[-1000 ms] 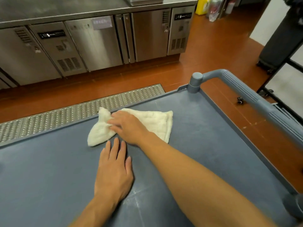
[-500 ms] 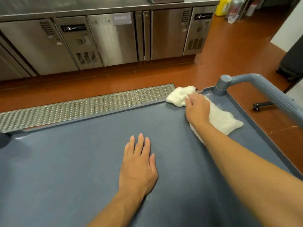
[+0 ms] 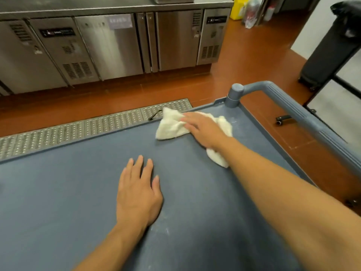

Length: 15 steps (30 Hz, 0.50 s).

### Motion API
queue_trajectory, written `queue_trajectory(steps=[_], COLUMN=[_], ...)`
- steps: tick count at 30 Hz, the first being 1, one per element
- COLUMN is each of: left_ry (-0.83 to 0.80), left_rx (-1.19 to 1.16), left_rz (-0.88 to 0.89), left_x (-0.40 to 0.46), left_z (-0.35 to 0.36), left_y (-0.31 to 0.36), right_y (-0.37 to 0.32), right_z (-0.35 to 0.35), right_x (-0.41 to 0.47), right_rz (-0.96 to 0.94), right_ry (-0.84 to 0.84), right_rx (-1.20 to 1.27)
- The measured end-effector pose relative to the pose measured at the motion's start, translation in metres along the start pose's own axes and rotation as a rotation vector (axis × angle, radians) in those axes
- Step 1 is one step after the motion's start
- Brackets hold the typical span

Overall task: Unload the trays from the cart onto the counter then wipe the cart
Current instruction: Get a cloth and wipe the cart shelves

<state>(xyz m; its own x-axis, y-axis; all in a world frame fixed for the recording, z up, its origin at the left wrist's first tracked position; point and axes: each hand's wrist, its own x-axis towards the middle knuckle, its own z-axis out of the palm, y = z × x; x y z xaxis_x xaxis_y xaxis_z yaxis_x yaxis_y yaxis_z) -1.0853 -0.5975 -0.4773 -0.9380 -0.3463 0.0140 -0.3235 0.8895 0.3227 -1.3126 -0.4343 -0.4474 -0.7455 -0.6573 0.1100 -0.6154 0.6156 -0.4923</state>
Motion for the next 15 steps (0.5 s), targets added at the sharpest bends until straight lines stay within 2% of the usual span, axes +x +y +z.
queue_trajectory(steps=[3, 7, 10, 13, 15], left_ry=[-0.012, -0.009, -0.017, -0.03, -0.033], left_rx=[0.006, 0.015, 0.023, 0.02, 0.012], left_rz=[0.001, 0.023, 0.028, 0.041, 0.057], left_x=[0.002, 0.007, 0.008, 0.009, 0.008], left_z=[-0.002, -0.003, -0.005, -0.01, -0.011], left_y=[0.002, 0.007, 0.007, 0.003, -0.001], right_y=[0.05, 0.026, -0.03, -0.097, -0.112], right_z=[-0.053, -0.055, -0.019, 0.018, 0.026], right_x=[-0.06, -0.13, -0.195, -0.264, -0.283], right_rz=[0.214, 0.307, 0.149, -0.121, -0.254], right_ry=[0.102, 0.125, 0.074, -0.143, -0.246], right_rx=[-0.081, -0.043, -0.011, 0.049, 0.084])
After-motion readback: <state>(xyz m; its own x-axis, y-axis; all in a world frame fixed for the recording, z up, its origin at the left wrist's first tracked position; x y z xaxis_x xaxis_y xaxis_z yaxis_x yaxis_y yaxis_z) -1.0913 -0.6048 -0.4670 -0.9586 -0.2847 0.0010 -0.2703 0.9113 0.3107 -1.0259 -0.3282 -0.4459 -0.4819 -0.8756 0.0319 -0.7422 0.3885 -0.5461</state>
